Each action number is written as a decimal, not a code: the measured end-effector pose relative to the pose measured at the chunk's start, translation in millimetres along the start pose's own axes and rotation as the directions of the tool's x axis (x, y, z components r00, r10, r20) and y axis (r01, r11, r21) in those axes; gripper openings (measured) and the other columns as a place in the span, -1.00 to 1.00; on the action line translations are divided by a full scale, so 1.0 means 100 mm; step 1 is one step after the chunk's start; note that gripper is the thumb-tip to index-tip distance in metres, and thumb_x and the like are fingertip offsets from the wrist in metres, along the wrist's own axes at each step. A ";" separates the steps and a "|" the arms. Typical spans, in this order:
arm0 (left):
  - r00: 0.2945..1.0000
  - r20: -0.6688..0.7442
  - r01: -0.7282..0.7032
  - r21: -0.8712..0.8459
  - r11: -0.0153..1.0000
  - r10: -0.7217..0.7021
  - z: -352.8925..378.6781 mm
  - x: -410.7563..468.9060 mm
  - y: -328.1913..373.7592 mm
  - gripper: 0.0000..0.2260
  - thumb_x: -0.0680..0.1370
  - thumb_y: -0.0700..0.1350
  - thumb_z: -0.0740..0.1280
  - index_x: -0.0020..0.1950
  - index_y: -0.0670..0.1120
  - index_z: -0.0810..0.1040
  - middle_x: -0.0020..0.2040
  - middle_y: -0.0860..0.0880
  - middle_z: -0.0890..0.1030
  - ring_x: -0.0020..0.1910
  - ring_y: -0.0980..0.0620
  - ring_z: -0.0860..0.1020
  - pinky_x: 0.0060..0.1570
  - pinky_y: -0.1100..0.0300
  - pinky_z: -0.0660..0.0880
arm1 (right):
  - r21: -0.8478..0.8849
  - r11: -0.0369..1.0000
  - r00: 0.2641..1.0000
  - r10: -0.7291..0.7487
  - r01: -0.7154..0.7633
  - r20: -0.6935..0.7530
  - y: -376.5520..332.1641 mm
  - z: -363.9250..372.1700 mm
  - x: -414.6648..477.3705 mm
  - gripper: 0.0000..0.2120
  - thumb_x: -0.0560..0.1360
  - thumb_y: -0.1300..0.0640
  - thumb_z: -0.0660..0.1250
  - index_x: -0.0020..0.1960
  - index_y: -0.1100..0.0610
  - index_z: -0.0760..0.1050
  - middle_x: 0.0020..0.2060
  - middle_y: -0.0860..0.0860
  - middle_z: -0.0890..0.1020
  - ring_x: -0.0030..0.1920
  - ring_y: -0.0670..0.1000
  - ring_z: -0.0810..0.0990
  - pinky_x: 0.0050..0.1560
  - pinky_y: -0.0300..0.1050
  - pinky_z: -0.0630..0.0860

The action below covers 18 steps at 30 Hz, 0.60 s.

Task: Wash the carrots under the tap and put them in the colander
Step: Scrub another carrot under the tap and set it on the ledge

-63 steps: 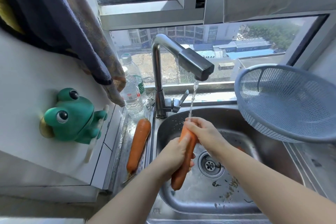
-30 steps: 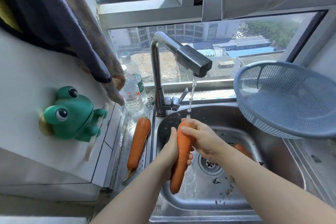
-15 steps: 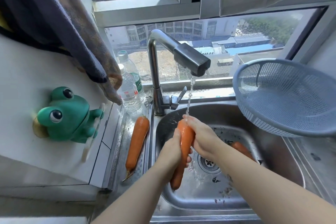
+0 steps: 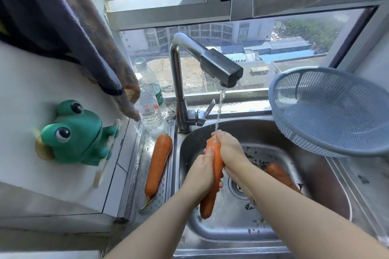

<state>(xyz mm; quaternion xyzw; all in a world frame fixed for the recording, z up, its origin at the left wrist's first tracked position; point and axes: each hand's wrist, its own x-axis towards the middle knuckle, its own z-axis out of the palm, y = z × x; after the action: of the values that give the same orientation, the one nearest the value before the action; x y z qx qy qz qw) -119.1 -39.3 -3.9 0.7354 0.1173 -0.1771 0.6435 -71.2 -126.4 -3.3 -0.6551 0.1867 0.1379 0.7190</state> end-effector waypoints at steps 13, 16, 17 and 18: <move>0.989 0.130 0.069 -0.036 0.997 -0.064 -0.20 0.00 -0.07 -0.54 0.62 0.21 0.01 0.08 -0.09 0.54 -0.13 -0.10 0.60 -0.27 0.05 0.57 -0.26 0.23 0.52 | 0.358 0.917 0.937 0.043 -0.174 0.346 -0.09 -0.27 -0.06 -0.83 0.58 0.31 0.19 0.14 0.27 0.48 0.02 0.19 0.54 0.02 0.08 0.52 0.06 -0.03 0.50; 0.994 0.113 -0.005 0.097 0.995 -0.006 -0.06 -0.01 -0.08 -0.69 0.61 0.14 0.17 0.14 -0.08 0.41 -0.11 -0.04 0.52 -0.22 0.07 0.53 -0.15 0.11 0.60 | 0.147 0.989 0.975 0.001 -0.035 0.224 -0.07 -0.20 -0.06 -0.95 0.54 0.24 0.32 -0.01 0.15 0.53 -0.06 0.13 0.57 -0.03 0.06 0.54 0.00 -0.04 0.54; 0.995 0.096 0.000 0.127 0.992 -0.013 -0.02 0.00 -0.11 -0.69 0.58 0.11 0.25 0.18 -0.07 0.38 -0.11 -0.02 0.52 -0.21 0.07 0.54 -0.08 0.06 0.60 | 0.015 1.000 0.982 -0.023 0.021 0.186 -0.06 -0.18 -0.06 -0.97 0.52 0.18 0.36 -0.04 0.10 0.54 -0.07 0.11 0.59 -0.03 0.06 0.56 0.01 -0.01 0.56; 0.997 0.071 0.005 0.149 0.989 -0.016 0.02 0.01 -0.13 -0.68 0.56 0.07 0.31 0.19 -0.06 0.37 -0.11 -0.01 0.53 -0.21 0.08 0.55 -0.08 0.06 0.58 | -0.094 0.993 0.988 -0.052 0.066 0.148 -0.06 -0.16 -0.07 -0.97 0.51 0.13 0.38 -0.07 0.06 0.55 -0.06 0.09 0.61 -0.02 0.06 0.58 0.04 0.03 0.57</move>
<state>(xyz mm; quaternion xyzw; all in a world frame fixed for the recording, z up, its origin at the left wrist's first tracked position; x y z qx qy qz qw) -123.9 -39.1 -16.0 0.7738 0.0842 -0.2153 0.5897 -76.0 -143.1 4.4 -0.6830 0.1072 0.1731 0.7014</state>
